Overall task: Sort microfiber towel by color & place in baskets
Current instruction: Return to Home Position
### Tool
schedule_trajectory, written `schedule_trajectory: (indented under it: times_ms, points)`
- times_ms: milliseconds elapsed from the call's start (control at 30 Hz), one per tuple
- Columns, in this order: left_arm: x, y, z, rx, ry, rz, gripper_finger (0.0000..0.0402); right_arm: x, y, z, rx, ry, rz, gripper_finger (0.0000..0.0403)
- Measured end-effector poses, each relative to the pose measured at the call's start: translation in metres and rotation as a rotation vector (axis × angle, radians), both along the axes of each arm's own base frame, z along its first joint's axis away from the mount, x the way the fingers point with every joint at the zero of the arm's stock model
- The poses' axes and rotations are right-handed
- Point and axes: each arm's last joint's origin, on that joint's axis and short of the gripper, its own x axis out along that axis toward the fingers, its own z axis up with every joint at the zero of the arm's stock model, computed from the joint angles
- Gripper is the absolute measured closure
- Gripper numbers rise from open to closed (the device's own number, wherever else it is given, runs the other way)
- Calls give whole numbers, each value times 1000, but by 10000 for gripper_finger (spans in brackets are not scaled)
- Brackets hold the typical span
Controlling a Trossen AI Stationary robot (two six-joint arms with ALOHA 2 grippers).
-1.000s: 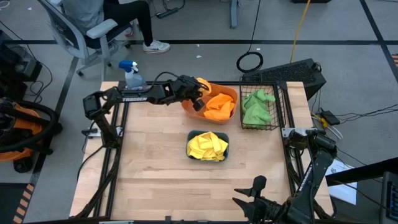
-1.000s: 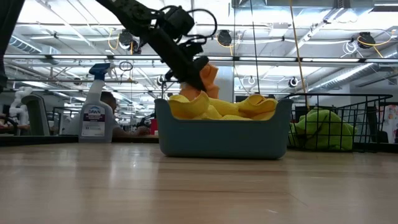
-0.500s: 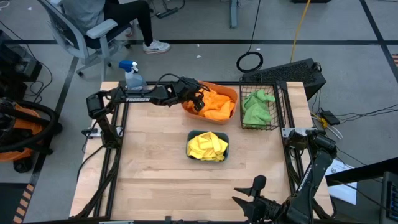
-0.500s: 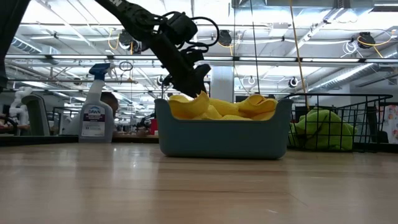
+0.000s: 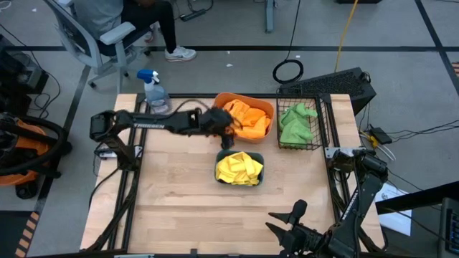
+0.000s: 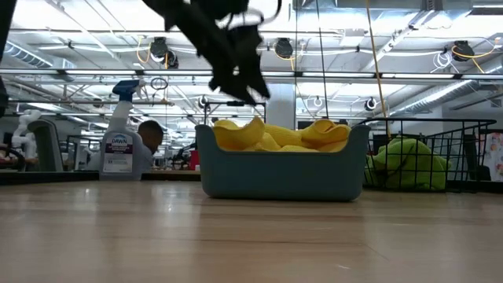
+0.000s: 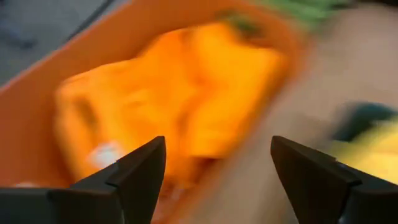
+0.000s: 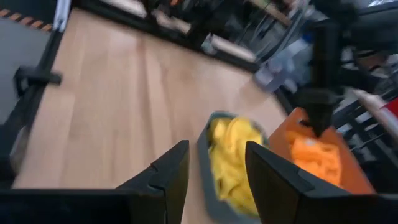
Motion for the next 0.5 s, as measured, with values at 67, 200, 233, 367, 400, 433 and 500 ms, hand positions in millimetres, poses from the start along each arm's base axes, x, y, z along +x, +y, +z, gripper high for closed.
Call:
schedule_trajectory:
  times_ms: [67, 200, 233, 367, 400, 433, 500]
  points:
    - [1, -25, 8, -7, -29, -92, 116, 3, -2, 1, -29, -34, -10, 255]
    - [2, -79, 19, 3, -63, -269, 137, 8, -6, 1, -81, -17, -11, 257]
    - [1, -91, 21, 10, -79, -300, 144, 10, -8, 1, -102, -4, -10, 261]
    - [-5, -142, 25, 102, -91, -384, 191, 14, -18, 1, -161, 39, -26, 288]
    - [-7, -154, 27, 126, -104, -410, 206, 15, -21, 0, -170, 48, -36, 299]
    - [-9, -165, 28, 146, -116, -455, 222, 15, -24, 0, -177, 62, -45, 311]
    - [-13, -187, 30, 184, -141, -546, 258, 16, -30, -1, -186, 113, -61, 338]
